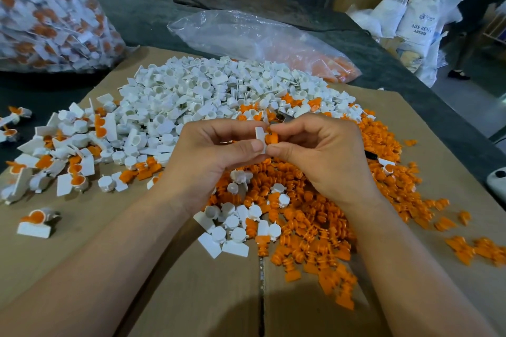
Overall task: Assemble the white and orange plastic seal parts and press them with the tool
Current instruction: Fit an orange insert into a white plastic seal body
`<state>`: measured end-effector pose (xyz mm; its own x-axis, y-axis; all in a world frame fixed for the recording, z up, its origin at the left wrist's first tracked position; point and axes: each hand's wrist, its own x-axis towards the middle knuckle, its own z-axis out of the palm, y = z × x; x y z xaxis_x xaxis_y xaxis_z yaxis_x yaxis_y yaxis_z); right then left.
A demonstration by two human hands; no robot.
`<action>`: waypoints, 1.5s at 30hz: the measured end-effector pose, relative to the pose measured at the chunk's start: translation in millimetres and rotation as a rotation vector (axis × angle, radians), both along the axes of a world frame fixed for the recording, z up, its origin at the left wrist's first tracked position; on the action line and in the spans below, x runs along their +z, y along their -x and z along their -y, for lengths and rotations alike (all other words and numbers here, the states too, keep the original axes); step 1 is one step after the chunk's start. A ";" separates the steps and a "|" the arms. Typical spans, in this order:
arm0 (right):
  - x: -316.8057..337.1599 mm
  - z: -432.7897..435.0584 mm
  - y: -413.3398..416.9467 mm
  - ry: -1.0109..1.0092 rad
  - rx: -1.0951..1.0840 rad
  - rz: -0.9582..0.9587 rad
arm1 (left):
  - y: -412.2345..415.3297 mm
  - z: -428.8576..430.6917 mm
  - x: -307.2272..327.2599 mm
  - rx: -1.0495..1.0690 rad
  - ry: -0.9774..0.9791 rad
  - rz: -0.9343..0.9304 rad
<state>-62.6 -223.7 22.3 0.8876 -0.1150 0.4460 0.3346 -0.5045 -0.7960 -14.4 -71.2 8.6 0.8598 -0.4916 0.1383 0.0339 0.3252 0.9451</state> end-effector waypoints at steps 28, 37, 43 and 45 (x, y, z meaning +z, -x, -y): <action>-6.2 -9.3 -0.4 0.147 -0.011 0.117 | -1.7 2.6 1.0 0.058 -0.068 -0.061; -9.3 -7.7 -2.2 0.204 -0.020 0.181 | -4.3 0.4 1.6 0.020 -0.029 -0.120; -9.9 -6.6 -2.6 0.185 -0.026 0.171 | -2.6 1.1 1.7 0.033 -0.066 -0.093; -9.5 -6.2 -2.8 0.188 -0.025 0.169 | -2.4 2.1 1.4 0.048 -0.067 -0.092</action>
